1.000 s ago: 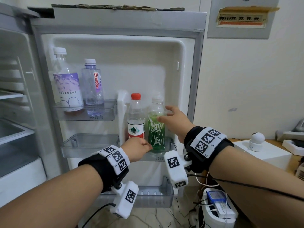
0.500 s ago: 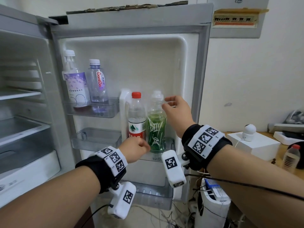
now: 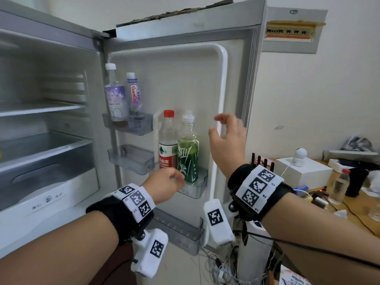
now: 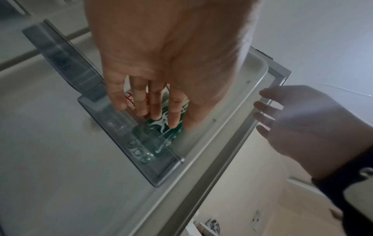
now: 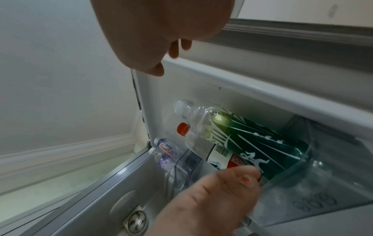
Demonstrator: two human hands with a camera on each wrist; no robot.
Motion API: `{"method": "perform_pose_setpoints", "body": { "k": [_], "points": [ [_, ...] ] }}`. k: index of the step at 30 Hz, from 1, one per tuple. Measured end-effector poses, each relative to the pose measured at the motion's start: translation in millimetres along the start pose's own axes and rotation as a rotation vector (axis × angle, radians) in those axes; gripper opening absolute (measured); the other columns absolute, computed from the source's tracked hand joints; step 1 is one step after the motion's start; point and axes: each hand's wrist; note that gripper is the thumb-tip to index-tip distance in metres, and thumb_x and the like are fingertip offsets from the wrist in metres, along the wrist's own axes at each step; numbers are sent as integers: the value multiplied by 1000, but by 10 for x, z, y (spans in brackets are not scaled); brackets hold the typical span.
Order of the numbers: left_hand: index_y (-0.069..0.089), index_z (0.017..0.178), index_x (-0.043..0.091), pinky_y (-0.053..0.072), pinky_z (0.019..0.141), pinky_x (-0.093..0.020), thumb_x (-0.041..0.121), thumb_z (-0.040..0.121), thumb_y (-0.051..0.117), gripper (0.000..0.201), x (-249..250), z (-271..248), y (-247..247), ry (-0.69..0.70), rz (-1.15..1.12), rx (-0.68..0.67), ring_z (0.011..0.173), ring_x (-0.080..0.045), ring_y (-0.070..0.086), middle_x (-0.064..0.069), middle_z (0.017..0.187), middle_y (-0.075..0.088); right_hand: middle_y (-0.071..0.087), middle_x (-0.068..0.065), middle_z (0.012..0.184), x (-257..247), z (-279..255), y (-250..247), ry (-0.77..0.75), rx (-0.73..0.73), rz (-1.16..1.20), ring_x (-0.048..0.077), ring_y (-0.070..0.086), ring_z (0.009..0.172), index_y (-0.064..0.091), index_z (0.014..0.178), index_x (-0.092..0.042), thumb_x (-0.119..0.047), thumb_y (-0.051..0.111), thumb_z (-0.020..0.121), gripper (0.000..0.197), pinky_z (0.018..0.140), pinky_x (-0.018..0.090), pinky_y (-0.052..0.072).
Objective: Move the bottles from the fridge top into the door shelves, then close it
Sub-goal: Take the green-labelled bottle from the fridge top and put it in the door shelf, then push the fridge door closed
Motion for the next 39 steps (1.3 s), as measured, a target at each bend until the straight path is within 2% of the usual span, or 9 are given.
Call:
{"method": "perform_pose_setpoints", "body": {
  "k": [5,8,13,16,19,24,30,35,39],
  "points": [
    [59,124,23,43,96,-28,29,92,59,32,193,-477,-137,61,-60,71,122,-14,54,3,133,59,20,5,156,-366,-323,-107,39,26,-17,24,14,146,32,144,-26,-22,56,85,63,121,46,8],
    [60,122,24,42,106,-34,28,91,62,32,319,-696,-268,126,-120,131,125,-14,53,2,134,59,9,4,162,-474,-443,-101,72,28,19,21,3,150,18,151,-29,-26,54,88,73,120,43,-1],
    [61,120,27,45,99,-27,24,91,62,29,464,-1002,-467,254,-148,251,115,-10,58,5,126,62,10,4,163,-602,-638,-23,80,-43,121,21,2,150,16,153,-25,-30,50,95,67,116,30,-4],
    [58,120,30,42,95,-20,22,91,60,30,491,-1131,-601,297,-150,312,113,-7,56,4,125,60,12,3,162,-721,-804,29,40,-49,116,22,4,150,22,151,-26,-36,49,96,63,108,24,-2],
    [55,122,30,39,88,-9,20,91,60,33,493,-1235,-717,332,-159,366,115,-7,54,4,125,58,13,3,162,-869,-946,64,32,-66,128,22,5,149,27,149,-27,-41,47,96,59,113,32,3],
    [57,121,29,51,98,-34,21,90,62,32,459,-1421,-839,374,-184,453,111,-8,57,5,122,59,29,4,150,-1111,-1168,139,-6,-39,197,23,22,139,41,138,-25,-41,49,94,48,116,40,15],
    [50,131,23,54,92,-43,16,90,62,44,425,-1645,-991,371,-259,511,108,-19,59,-2,121,56,37,5,138,-1381,-1396,311,-77,-58,295,21,32,129,46,133,-23,-40,51,93,44,109,32,22],
    [35,140,29,54,93,-46,13,91,60,58,288,-1831,-1189,302,-345,540,114,-23,59,7,118,50,41,-3,133,-1643,-1561,477,-152,-131,287,16,40,127,42,134,-31,-53,40,87,52,108,37,25],
    [31,143,31,50,99,-45,28,85,67,68,107,-1942,-1366,232,-273,661,117,-21,56,-4,132,50,42,-8,127,-1803,-1623,639,-178,-108,356,12,41,124,43,132,-31,-48,42,89,47,104,35,24]
  ]
}}
Point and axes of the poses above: each hand's wrist, its own z-axis towards the middle knuckle, its own y-axis out of the palm, x = y × z
